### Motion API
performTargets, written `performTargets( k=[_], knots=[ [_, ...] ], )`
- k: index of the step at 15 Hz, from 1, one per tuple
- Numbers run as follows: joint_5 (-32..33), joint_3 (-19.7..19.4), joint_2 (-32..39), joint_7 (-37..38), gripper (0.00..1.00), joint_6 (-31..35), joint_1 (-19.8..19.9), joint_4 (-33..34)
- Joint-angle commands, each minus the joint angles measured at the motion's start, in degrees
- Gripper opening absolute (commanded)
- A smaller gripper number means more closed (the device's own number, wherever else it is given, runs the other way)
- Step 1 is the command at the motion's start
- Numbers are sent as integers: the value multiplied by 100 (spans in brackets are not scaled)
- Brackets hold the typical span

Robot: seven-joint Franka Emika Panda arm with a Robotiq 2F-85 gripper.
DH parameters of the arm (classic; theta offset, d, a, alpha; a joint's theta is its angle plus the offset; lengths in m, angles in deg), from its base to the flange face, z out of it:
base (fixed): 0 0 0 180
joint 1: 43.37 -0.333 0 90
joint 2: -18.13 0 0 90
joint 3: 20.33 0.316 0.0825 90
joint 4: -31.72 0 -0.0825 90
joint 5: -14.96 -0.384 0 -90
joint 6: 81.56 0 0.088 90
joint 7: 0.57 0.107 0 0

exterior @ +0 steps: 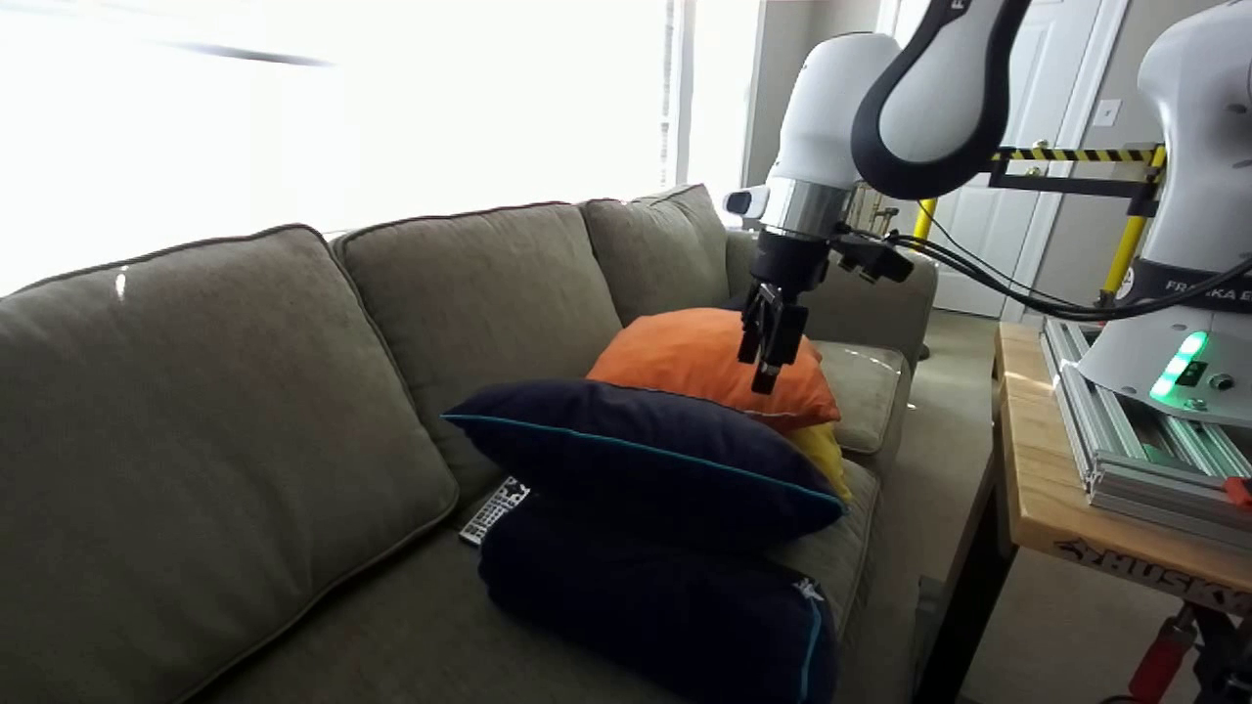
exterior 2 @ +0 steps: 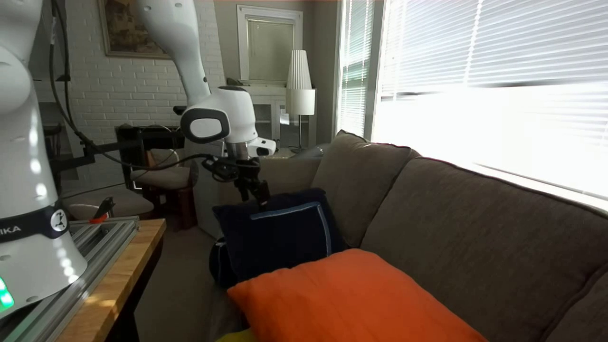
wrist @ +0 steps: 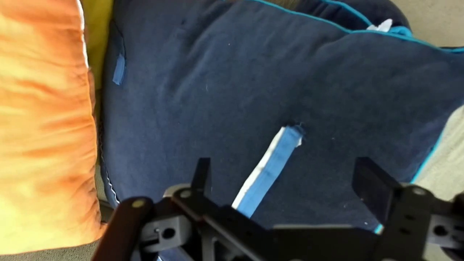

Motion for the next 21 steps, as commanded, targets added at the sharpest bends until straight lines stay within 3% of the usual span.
performTargets(
  k=[1,5,8,13,14,15,17,21],
  knots=[
    [369,-737,138,497,100,465,-1048,-147],
    [288,-1570,-91,737,100,227,-2127,-195],
    [353,-2477,-109,1078,100,54,-3085,-188],
    [224,-3770,205,2287,100,-519,-4546,-9],
    [241,-3904,122,2453,100,-704,-4728,-19],
    [149,-3592,114,1985,100,-411,-4348,-69],
    [149,-3776,114,2240,100,-546,-4632,-61],
    [149,-3831,114,2311,100,-562,-4684,-61]
  ],
)
